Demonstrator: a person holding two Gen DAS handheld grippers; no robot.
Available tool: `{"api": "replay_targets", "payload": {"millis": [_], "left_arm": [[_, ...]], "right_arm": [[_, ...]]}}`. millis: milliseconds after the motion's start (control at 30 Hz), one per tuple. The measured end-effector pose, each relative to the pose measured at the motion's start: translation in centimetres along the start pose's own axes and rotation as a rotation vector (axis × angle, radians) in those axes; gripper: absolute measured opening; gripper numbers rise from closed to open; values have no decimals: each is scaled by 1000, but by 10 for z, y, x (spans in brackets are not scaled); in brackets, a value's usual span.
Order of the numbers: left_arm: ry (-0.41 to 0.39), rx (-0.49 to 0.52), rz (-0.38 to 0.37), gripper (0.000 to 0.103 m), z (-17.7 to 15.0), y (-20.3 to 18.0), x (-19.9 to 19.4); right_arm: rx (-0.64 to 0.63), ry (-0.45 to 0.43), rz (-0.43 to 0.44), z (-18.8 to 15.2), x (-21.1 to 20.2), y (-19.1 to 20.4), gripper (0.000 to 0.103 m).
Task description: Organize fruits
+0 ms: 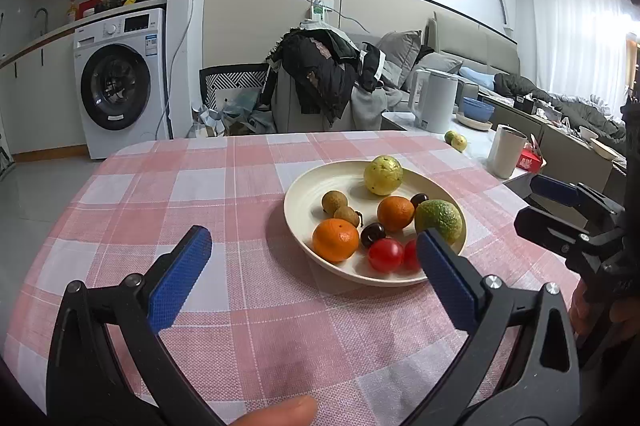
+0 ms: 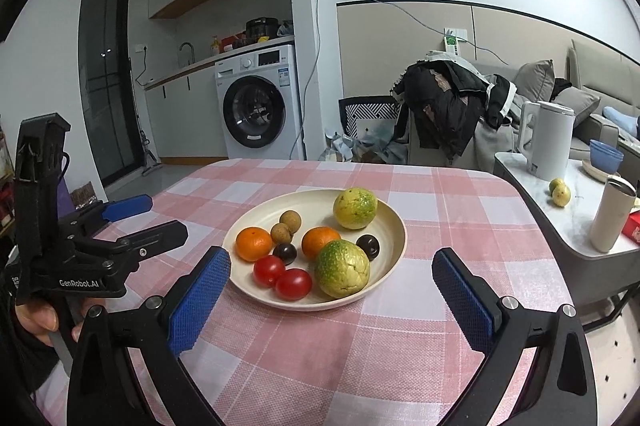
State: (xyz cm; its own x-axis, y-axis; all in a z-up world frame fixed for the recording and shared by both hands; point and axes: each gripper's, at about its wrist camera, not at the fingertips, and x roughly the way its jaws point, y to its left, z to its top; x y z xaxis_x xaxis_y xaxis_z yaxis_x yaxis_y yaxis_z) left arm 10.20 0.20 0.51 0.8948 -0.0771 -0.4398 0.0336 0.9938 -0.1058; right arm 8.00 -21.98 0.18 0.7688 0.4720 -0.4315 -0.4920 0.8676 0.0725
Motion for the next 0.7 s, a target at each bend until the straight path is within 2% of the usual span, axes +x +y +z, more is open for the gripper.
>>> {"api": "replay_targets", "payload": {"millis": [700], "left_arm": [[-5, 0, 2, 102, -1, 0, 0]], "right_arm": [[-3, -23, 0, -1, -3, 1, 103]]}}
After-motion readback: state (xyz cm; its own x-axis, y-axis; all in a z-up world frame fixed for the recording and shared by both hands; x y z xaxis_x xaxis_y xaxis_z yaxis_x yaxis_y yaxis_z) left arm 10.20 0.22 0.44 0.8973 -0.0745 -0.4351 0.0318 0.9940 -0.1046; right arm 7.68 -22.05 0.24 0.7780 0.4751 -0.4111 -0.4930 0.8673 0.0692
